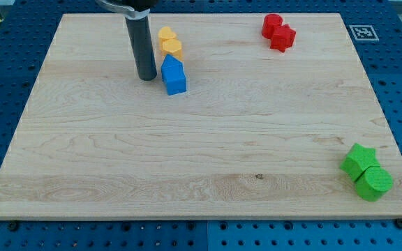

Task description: Slightly move the triangle to the right

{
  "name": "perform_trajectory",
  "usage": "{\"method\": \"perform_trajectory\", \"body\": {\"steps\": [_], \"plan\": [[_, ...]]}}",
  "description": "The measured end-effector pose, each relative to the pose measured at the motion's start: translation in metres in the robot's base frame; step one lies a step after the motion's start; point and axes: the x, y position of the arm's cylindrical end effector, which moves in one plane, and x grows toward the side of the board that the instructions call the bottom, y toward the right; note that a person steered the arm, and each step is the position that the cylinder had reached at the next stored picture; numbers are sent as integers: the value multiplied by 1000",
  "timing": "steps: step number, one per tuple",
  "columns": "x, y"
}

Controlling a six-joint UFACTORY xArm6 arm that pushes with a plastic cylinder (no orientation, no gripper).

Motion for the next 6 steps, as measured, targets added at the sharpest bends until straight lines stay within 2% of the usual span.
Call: {"method": "perform_trajectory", "body": {"steps": [4, 6], "plan": [[-12, 1], [-12, 19]]}}
